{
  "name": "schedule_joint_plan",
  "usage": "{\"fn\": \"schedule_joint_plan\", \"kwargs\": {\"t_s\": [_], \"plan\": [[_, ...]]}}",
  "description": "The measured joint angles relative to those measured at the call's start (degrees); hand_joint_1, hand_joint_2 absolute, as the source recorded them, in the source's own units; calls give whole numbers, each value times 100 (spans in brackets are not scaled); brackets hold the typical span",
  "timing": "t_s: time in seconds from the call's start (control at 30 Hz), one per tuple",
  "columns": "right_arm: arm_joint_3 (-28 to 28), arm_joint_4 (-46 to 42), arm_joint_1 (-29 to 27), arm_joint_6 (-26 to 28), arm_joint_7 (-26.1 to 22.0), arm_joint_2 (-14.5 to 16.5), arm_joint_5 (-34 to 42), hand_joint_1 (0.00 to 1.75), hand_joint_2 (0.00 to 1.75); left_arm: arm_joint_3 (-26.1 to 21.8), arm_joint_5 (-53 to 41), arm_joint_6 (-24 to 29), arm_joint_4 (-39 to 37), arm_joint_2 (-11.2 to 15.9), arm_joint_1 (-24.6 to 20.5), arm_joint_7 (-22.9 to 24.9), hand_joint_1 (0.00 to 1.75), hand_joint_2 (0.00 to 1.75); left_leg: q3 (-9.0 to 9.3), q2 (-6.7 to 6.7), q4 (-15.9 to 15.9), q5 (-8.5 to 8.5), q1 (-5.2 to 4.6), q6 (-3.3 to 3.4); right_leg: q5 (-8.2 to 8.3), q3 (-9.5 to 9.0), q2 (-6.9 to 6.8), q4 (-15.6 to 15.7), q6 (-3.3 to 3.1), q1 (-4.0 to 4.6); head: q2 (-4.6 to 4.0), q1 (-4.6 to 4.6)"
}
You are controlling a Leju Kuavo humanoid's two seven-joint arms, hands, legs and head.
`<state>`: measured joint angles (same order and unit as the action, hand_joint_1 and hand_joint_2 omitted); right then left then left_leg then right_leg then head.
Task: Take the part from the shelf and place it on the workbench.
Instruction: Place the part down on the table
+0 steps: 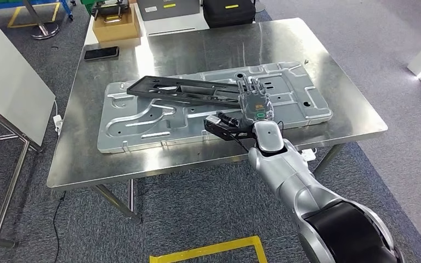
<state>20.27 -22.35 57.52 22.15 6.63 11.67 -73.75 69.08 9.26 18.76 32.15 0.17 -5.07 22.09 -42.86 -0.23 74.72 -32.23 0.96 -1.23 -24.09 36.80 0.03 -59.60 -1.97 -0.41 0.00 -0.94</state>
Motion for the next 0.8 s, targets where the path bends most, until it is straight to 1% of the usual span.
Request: {"fn": "schedule_joint_plan", "kwargs": {"t_s": [0.03,0.07,0.1,0.13,0.17,0.2,0.23,0.27,0.3,0.33,0.37,0.4,0.43,0.47,0.5,0.53,0.57,0.6,0.63,0.67,0.7,0.73,0.77,0.8], "plan": [[-14,0,-14,-1,-2,0,0,0,0,-41,-40,7,-4,-2,11,-2,0,0,112,0,32,55,-4,12,58,79,-2,-6,3,11,0,0],[-29,0,-25,-1,-5,0,0,0,0,-82,-85,9,-15,-5,20,-6,0,0,331,0,-149,178,-12,34,114,153,-2,-13,9,18,0,0],[-50,-1,-28,-1,-10,1,1,0,0,-128,-142,11,-34,-11,22,-14,0,0,632,0,-493,287,-25,66,166,213,-3,-22,18,20,0,1],[-75,-4,-27,-1,-19,1,2,0,0,-175,-199,12,-63,-18,16,-22,0,0,961,0,-924,317,-49,107,214,261,-3,-31,38,27,0,0],[-102,-9,-24,-1,-30,0,4,0,0,-222,-256,13,-99,-31,7,-33,0,0,1219,-1,-1288,305,-72,141,262,290,-7,-31,63,27,0,-1],[-126,-13,-22,-1,-42,-1,8,0,0,-269,-309,13,-141,-43,0,-44,0,0,1367,-2,-1537,264,-97,171,310,302,-12,-24,93,22,0,-1],[-146,-16,-23,-1,-54,-1,12,0,0,-313,-360,13,-188,-56,-3,-53,0,0,1414,-4,-1659,242,-118,198,365,305,-15,-3,129,17,0,-1],[-165,-17,-26,-1,-63,-4,17,0,0,-352,-408,12,-236,-77,-1,-65,0,0,1385,-3,-1691,289,-121,224,428,302,-16,34,167,15,0,-2],[-183,-16,-29,-1,-70,-12,24,0,0,-389,-453,11,-289,-97,0,-75,0,0,1357,12,-1732,361,-113,260,443,317,-8,49,201,12,0,-1],[-205,-15,-32,-1,-74,-21,33,0,0,-427,-495,10,-341,-125,-3,-86,0,0,1320,26,-1767,446,-99,299,364,352,-2,12,234,13,0,-5],[-232,-15,-34,0,-78,-32,44,0,0,-468,-533,9,-397,-156,-8,-96,0,0,1268,42,-1803,534,-81,337,172,411,4,-126,263,13,0,-10],[-257,-14,-37,1,-81,-43,57,0,0,-513,-565,9,-460,-188,-14,-104,0,0,1202,55,-1819,613,-72,365,-117,493,7,-382,283,1,0,-14],[-280,-12,-45,1,-87,-51,67,0,0,-564,-599,8,-528,-224,-17,-111,0,0,1114,58,-1818,682,-74,382,-421,581,4,-740,307,-4,0,-18],[-301,-10,-61,2,-93,-60,77,0,0,-613,-629,8,-602,-256,-18,-115,0,0,1022,64,-1807,747,-76,388,-641,654,3,-1120,327,-12,0,-19],[-315,-7,-83,2,-97,-69,85,0,0,-657,-652,9,-672,-283,-19,-117,0,0,928,68,-1793,813,-78,382,-726,678,3,-1414,344,-21,0,-20],[-326,-4,-107,2,-102,-76,94,0,0,-696,-673,9,-732,-304,-19,-118,0,0,837,71,-1778,873,-79,373,-694,635,2,-1566,356,-32,0,-19],[-337,-2,-128,3,-109,-82,109,0,0,-735,-687,8,-788,-324,-22,-122,0,0,745,73,-1756,930,-79,360,-563,475,1,-1484,360,-43,0,-20],[-349,-2,-140,5,-123,-86,130,0,0,-773,-696,4,-844,-346,-26,-130,0,0,660,73,-1727,979,-78,341,-432,216,1,-1209,359,-55,0,-19],[-365,-4,-144,9,-146,-87,161,0,0,-813,-700,-6,-898,-373,-33,-147,0,0,586,71,-1695,1019,-82,318,-400,-85,2,-821,349,-58,0,-19],[-391,-10,-150,15,-179,-86,207,0,0,-864,-702,-24,-965,-406,-44,-176,0,0,526,69,-1662,1061,-86,288,-412,-359,6,-441,327,-50,0,-13],[-421,-15,-156,22,-218,-87,263,0,0,-911,-702,-45,-1035,-439,-56,-211,0,0,493,68,-1641,1101,-88,253,-467,-528,13,-167,300,-35,0,-19],[-454,-20,-165,28,-257,-89,324,0,0,-959,-703,-68,-1106,-471,-69,-248,0,0,474,67,-1641,1147,-86,216,-517,-596,19,-23,265,-11,0,-22],[-489,-22,-178,34,-298,-91,389,0,0,-1005,-702,-85,-1179,-500,-78,-281,0,0,464,64,-1654,1200,-84,176,-489,-592,22,18,225,3,0,-28],[-525,-20,-191,38,-342,-95,454,0,0,-1043,-701,-98,-1249,-523,-83,-308,0,0,448,57,-1659,1225,-71,140,-432,-556,13,43,181,-2,0,-37]]}}
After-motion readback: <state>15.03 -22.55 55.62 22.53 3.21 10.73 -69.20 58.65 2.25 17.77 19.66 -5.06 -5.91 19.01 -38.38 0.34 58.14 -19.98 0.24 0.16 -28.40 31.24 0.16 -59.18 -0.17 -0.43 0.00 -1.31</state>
